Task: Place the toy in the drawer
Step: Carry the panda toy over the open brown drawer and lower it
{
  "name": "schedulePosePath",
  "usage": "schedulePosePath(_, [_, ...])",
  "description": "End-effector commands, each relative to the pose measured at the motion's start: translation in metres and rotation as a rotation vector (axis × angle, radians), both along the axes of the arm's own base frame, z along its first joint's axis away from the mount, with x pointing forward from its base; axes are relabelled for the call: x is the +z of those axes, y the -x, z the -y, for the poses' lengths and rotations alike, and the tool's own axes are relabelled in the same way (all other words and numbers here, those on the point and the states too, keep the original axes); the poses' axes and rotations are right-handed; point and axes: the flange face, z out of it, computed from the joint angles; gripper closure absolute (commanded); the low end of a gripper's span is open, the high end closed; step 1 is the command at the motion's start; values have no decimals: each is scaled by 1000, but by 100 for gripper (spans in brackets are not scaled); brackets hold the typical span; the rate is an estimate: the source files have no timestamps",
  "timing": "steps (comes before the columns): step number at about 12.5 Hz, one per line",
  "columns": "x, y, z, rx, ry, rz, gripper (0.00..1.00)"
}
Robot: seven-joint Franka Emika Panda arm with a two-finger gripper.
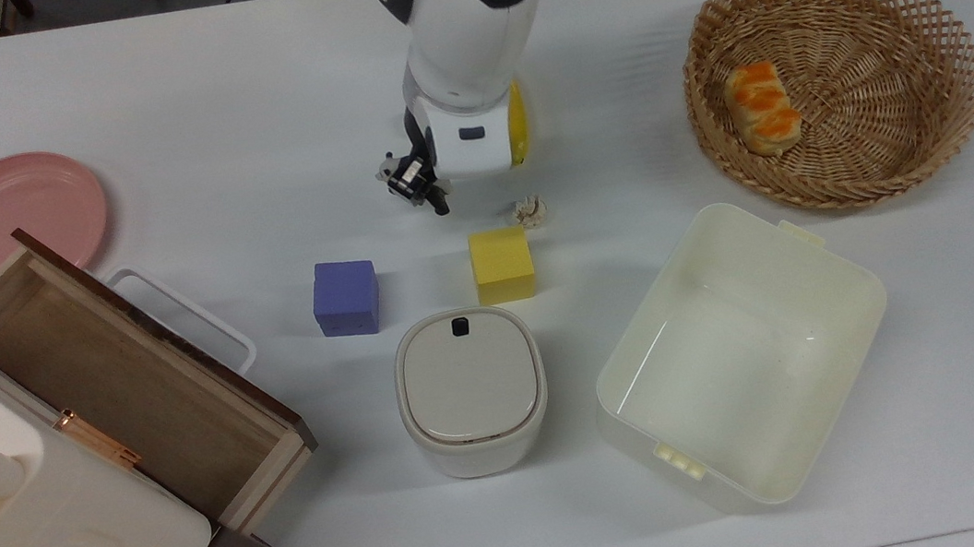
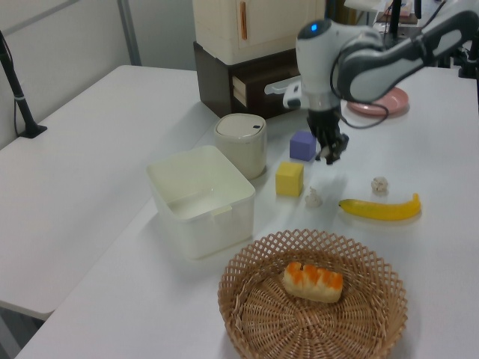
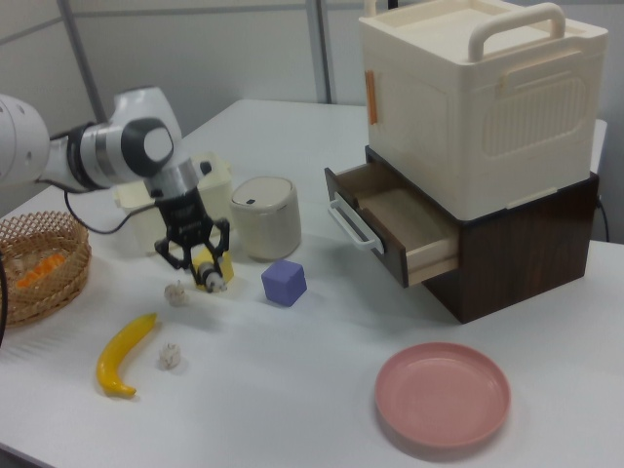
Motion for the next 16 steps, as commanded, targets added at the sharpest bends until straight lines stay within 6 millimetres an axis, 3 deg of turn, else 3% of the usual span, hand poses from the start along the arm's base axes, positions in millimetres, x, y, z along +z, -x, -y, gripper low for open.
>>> schedulePosePath(1, [52, -17, 26, -47, -3, 65, 97])
schedulePosePath(6, [125, -44, 72, -117, -3, 218, 99])
schedulePosePath(11, [171, -66, 118, -147, -5, 407, 98])
schedulePosePath(14, [158, -88, 151, -134, 14, 530, 98])
schedulePosePath(16, [135, -104, 177, -115, 34, 605, 97])
